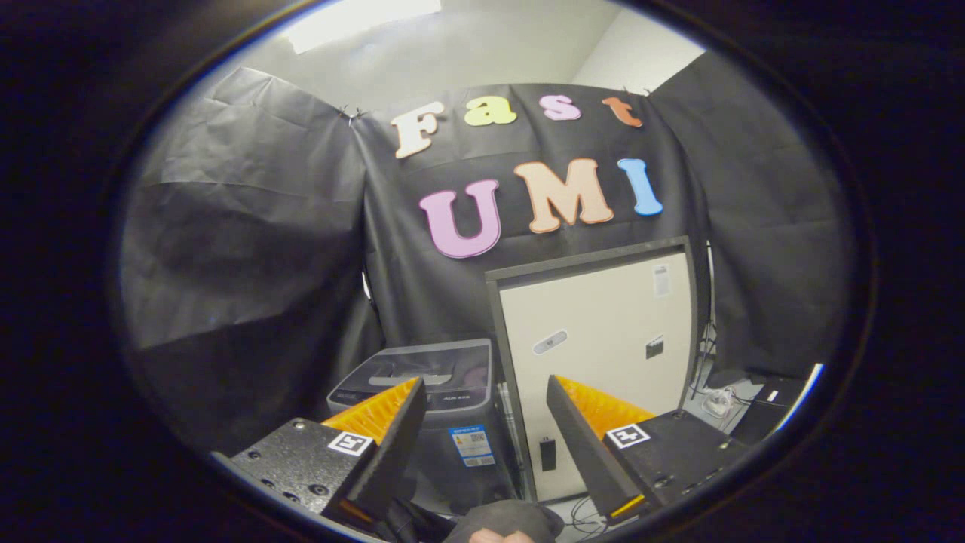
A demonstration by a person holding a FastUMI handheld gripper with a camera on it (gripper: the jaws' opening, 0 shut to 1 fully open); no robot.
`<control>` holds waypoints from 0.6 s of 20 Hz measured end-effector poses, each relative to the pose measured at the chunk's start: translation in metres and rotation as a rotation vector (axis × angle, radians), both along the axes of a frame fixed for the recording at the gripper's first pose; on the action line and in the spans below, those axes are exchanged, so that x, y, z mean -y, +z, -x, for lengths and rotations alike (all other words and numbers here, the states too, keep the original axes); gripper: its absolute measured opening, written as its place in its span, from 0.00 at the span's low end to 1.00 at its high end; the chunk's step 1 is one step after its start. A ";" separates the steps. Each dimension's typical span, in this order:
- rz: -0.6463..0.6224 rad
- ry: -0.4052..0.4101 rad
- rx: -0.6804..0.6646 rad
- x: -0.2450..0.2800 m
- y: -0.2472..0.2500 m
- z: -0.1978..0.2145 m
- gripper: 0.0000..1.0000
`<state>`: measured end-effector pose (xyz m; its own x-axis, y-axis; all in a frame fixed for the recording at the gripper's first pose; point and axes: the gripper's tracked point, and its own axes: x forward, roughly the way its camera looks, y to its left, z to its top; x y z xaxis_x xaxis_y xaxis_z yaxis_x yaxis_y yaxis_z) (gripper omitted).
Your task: Put the clothes into the washing machine and then close the washing machine lid.
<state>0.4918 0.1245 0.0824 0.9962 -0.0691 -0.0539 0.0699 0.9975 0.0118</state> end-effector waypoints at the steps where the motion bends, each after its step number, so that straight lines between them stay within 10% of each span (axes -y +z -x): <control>1: -0.008 -0.009 0.016 0.001 0.001 0.004 0.97; 12: -0.024 -0.049 -0.016 0.009 -0.022 0.026 0.97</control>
<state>0.4654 0.1151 0.0602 0.9907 -0.1159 -0.0720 0.1186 0.9923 0.0346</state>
